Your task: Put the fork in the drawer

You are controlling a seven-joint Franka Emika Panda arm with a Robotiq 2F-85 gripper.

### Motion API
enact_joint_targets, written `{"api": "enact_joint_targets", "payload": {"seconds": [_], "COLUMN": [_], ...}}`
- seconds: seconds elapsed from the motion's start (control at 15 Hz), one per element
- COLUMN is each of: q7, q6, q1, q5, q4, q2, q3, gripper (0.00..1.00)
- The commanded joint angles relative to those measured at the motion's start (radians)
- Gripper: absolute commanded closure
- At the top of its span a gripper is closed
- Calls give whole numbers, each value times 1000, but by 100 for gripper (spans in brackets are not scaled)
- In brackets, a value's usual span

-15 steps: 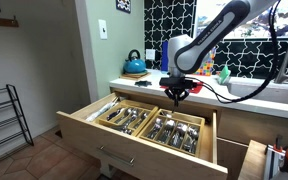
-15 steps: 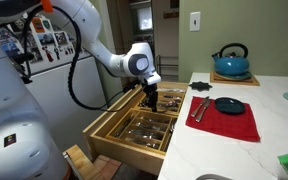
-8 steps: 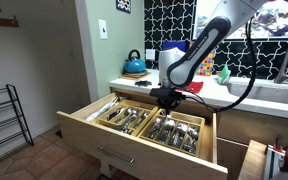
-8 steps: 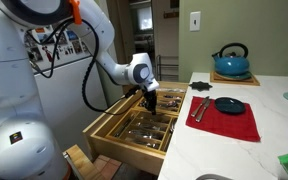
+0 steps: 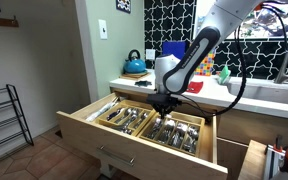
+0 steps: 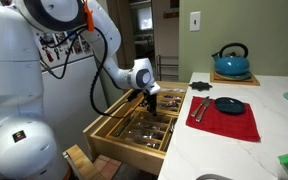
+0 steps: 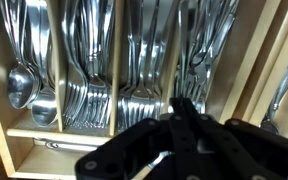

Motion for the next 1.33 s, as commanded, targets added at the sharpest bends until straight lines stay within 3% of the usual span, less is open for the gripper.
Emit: {"api": "enact_joint_targets", "payload": {"seconds": [0.0, 0.53, 1.27], "q7": [-18, 91, 91], "q6": [0, 12, 75], "q1": [44, 123, 181], "q5": [20, 28, 84], "q4": [0, 60, 103], "q2": [-2, 95, 194], "q3": [-44, -85, -117], "gripper": [99, 99, 99]}}
